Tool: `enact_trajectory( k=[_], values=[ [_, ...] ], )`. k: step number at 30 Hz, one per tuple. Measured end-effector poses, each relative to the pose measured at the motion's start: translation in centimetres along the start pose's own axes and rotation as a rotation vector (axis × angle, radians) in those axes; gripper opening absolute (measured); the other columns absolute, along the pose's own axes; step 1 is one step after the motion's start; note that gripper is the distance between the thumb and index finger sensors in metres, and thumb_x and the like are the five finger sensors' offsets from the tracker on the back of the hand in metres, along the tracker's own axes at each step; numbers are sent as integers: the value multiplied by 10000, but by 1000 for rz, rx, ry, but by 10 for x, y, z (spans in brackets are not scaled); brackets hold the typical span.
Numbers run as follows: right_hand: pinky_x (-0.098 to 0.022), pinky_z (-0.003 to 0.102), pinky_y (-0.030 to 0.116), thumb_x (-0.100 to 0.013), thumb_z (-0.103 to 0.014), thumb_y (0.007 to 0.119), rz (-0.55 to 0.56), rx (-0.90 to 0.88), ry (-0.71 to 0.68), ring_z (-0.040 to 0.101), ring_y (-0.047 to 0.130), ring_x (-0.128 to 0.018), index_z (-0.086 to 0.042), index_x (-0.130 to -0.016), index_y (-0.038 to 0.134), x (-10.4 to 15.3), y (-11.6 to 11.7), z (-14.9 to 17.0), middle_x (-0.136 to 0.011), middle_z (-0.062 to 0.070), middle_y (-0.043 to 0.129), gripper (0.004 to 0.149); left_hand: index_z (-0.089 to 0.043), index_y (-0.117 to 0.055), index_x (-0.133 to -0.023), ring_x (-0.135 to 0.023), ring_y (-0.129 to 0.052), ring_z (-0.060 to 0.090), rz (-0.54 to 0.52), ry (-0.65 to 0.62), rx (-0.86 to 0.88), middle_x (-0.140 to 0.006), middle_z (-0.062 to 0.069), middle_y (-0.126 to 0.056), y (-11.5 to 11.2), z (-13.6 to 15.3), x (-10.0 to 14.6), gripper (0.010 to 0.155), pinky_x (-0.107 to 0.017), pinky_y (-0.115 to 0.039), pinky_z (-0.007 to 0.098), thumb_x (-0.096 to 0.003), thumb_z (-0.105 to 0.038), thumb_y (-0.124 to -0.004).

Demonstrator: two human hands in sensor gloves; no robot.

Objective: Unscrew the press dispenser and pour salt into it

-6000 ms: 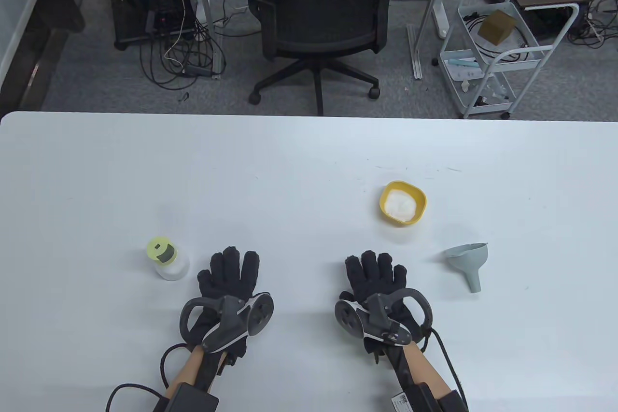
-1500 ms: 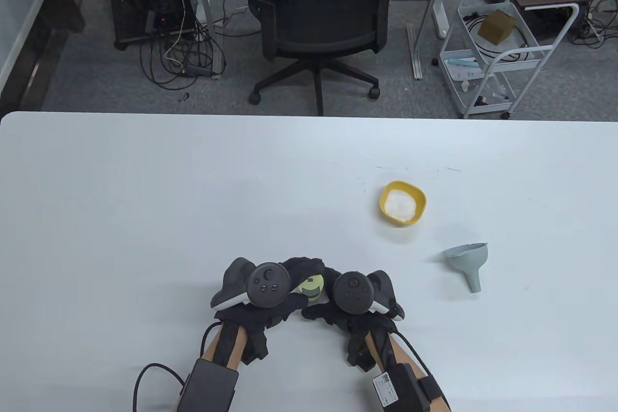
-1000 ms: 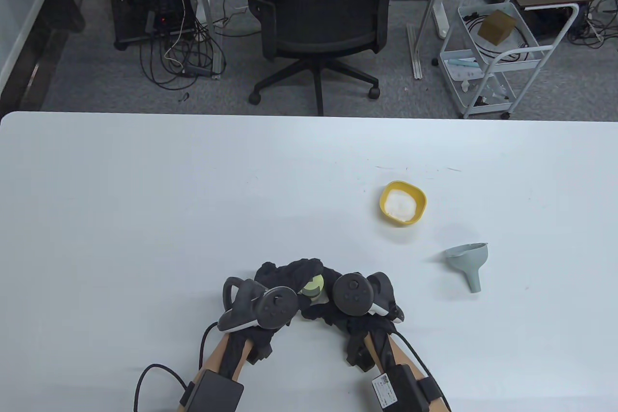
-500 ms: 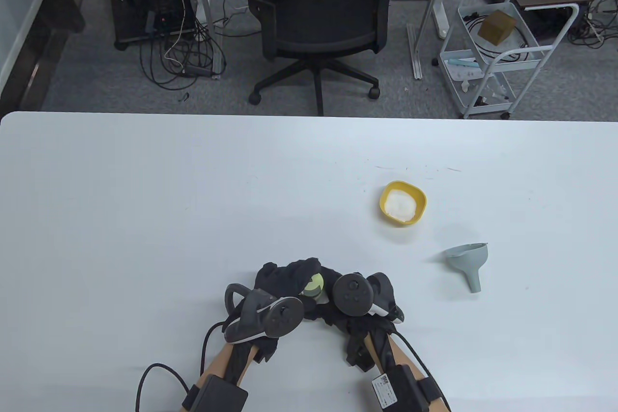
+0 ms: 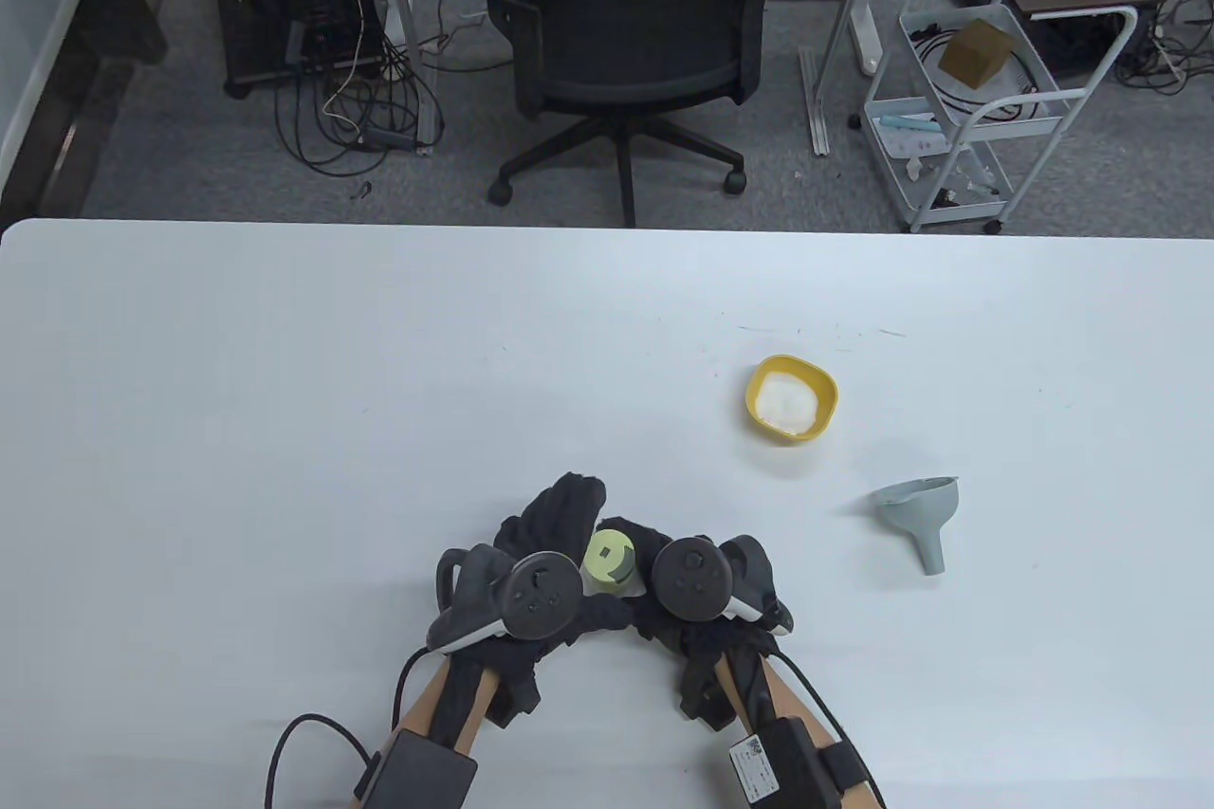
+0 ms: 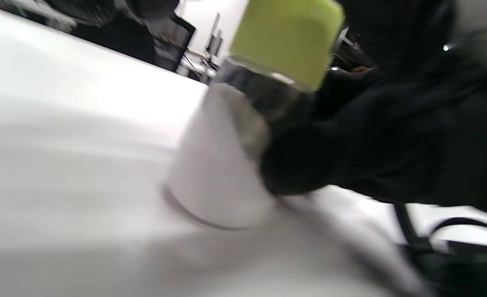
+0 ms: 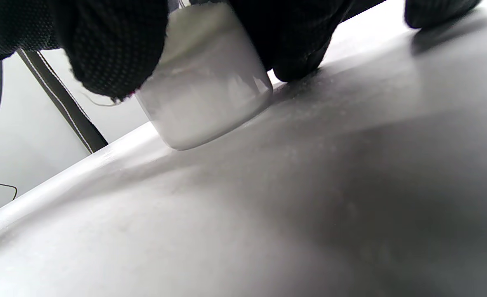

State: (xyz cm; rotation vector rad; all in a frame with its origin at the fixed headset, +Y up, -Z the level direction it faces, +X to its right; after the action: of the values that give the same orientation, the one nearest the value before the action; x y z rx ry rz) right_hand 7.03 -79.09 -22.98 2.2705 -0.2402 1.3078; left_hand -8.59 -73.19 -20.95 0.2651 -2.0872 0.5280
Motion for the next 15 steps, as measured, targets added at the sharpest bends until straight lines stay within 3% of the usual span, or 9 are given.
enact_trajectory(
  k=[6, 15],
  values=[
    [-583, 801, 471, -458, -493, 820, -1, 0, 0, 421, 693, -993, -97, -1149, 424, 0, 0, 0, -1114, 184, 653, 890, 64, -129, -1219, -1107, -455, 656, 15, -63, 163, -1210, 464, -252, 2, 4, 1, 1076, -684, -570, 783, -522, -322, -852],
    [-584, 794, 476, -458, -493, 820, -1, 0, 0, 422, 692, -991, -93, -1148, 424, 0, 0, 0, -1113, 189, 652, 891, -37, -311, -1236, -1104, -703, 481, -9, -33, 116, -1247, 283, -535, 1, 2, 1, 885, -685, -630, 743, -545, -266, -815]
  ],
)
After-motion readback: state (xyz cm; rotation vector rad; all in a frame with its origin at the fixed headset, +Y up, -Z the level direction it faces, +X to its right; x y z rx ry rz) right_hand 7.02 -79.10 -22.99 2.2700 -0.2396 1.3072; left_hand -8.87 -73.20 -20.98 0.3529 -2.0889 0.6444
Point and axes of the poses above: the tracker on the back of each hand, its own z axis roughly to the little-finger side, its own x axis roughly from the fingertips to the wrist, y = z × x, the point moved 2 cm from there along -x, roughly from the wrist to the fingertips
